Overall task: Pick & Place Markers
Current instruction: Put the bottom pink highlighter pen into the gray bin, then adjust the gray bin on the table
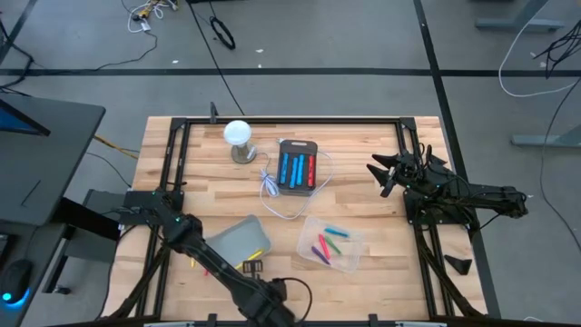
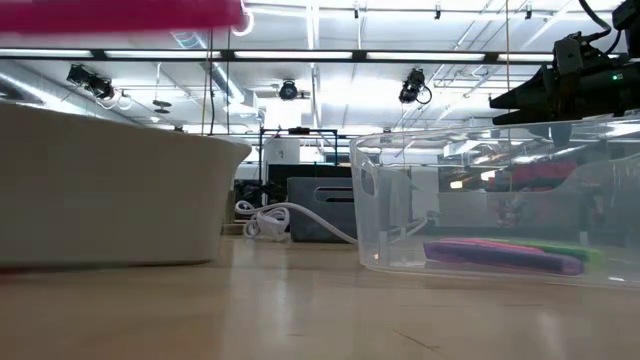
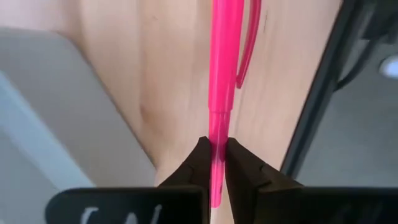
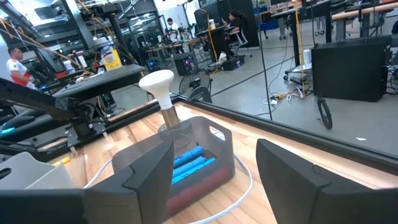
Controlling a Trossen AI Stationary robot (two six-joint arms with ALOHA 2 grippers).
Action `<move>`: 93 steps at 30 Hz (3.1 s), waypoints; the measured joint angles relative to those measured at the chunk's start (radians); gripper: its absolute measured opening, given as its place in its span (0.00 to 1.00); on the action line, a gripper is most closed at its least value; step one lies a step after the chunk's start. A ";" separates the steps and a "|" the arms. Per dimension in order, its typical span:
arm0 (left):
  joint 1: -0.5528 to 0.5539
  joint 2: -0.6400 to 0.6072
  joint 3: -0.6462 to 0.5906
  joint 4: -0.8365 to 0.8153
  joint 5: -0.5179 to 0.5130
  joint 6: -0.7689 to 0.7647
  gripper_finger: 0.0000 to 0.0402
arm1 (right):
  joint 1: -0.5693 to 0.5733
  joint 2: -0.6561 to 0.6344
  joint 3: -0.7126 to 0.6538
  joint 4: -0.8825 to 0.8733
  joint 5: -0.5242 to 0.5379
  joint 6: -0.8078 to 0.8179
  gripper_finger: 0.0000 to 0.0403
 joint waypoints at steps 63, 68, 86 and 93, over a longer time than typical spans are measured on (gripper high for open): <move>0.235 -0.555 -0.834 0.213 0.005 -0.198 0.33 | 0.000 0.000 0.000 0.000 0.000 0.000 0.57; 0.240 -0.567 -0.833 0.154 0.013 -0.322 0.40 | 0.000 0.000 0.000 0.000 0.000 0.000 0.57; 0.065 -0.651 -0.964 0.010 0.216 -0.777 0.39 | 0.000 0.000 0.000 0.000 -0.001 0.000 0.57; -0.006 -0.686 -1.100 0.113 0.317 -0.818 0.39 | 0.000 0.000 0.000 0.000 -0.002 0.000 0.57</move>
